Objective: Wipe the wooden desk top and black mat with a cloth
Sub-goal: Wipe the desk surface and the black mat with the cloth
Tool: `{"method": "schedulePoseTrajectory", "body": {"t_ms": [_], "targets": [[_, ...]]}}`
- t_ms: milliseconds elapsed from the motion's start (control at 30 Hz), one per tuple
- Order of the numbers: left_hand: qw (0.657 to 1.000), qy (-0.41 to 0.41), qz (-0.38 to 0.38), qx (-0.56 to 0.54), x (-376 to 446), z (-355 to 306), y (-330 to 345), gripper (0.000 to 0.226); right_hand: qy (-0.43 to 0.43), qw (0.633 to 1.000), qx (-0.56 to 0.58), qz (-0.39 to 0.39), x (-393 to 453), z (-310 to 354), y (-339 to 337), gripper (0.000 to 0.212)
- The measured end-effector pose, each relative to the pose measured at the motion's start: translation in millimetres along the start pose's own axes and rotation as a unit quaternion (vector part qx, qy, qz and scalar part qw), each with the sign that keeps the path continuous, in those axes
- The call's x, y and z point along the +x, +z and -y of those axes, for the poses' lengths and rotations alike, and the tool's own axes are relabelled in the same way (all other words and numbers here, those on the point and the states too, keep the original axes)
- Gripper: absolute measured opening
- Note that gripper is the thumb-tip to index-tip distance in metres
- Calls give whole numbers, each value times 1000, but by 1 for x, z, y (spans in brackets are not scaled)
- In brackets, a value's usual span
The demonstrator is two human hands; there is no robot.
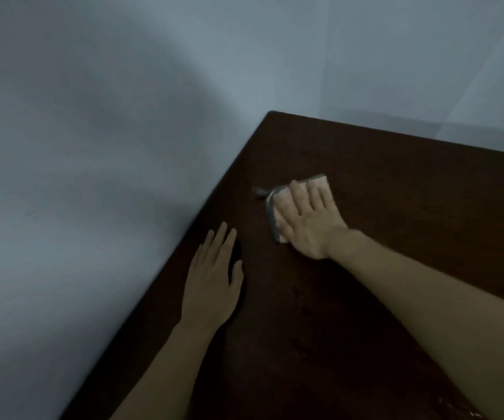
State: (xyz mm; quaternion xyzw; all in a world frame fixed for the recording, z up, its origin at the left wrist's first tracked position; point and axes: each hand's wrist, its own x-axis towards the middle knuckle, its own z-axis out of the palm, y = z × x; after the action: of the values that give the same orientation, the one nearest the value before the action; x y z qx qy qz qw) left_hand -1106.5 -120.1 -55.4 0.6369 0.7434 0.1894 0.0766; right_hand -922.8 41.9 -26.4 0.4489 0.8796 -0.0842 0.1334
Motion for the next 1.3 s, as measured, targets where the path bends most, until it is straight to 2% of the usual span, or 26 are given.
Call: {"method": "schedulePoseTrajectory", "body": {"t_ms": [167, 233, 300, 367, 433, 500, 567, 633, 733, 900, 1033, 1067, 1100, 1200, 1233, 1300], "targets": [[991, -15, -60, -119, 0, -32, -7, 52, -158, 987, -13, 2, -87, 20, 29, 65], [989, -15, -49, -141, 2, -53, -7, 52, -204, 979, -8, -6, -110, 7, 37, 62], [991, -16, -12, -130, 6, -69, -3, 51, -211, 977, -30, 5, -117, -20, 36, 62], [994, -22, 28, -108, 10, -80, 5, 51, -162, 986, -47, 6, -107, -55, 29, 65], [995, -20, 46, -86, 10, -85, 15, 52, -65, 997, -50, -11, -87, -94, 22, 67], [997, -12, 66, -26, 8, -85, 26, 53, 34, 999, -8, 6, -67, -123, 18, 64], [997, -6, 75, 35, 8, -84, 29, 58, 86, 996, 30, 11, -54, -129, 15, 63], [995, -9, 80, 58, 9, -86, 28, 56, 101, 994, 47, 11, -54, -116, 13, 63], [993, -20, 95, 72, 8, -90, 26, 55, 68, 996, 47, 18, -82, -81, 21, 63], [990, -25, 105, 95, 9, -94, 24, 57, -43, 998, 48, -5, -161, -32, 43, 63], [987, -26, 110, 112, 9, -95, 23, 57, -144, 989, 23, 8, -170, -79, 49, 61], [987, -27, 110, 116, 9, -95, 24, 57, -145, 989, 18, 16, -162, -96, 49, 61], [987, -28, 108, 118, 9, -95, 25, 57, -115, 993, 9, 29, -151, -117, 47, 63], [987, -29, 103, 124, 8, -94, 27, 56, 12, 1000, -4, -16, -122, -170, 40, 85], [986, -28, 102, 126, 8, -93, 27, 56, 62, 998, 11, -24, -114, -180, 41, 84], [987, -26, 99, 124, 9, -93, 29, 56, 122, 991, 42, -22, -101, -183, 35, 68]]}}
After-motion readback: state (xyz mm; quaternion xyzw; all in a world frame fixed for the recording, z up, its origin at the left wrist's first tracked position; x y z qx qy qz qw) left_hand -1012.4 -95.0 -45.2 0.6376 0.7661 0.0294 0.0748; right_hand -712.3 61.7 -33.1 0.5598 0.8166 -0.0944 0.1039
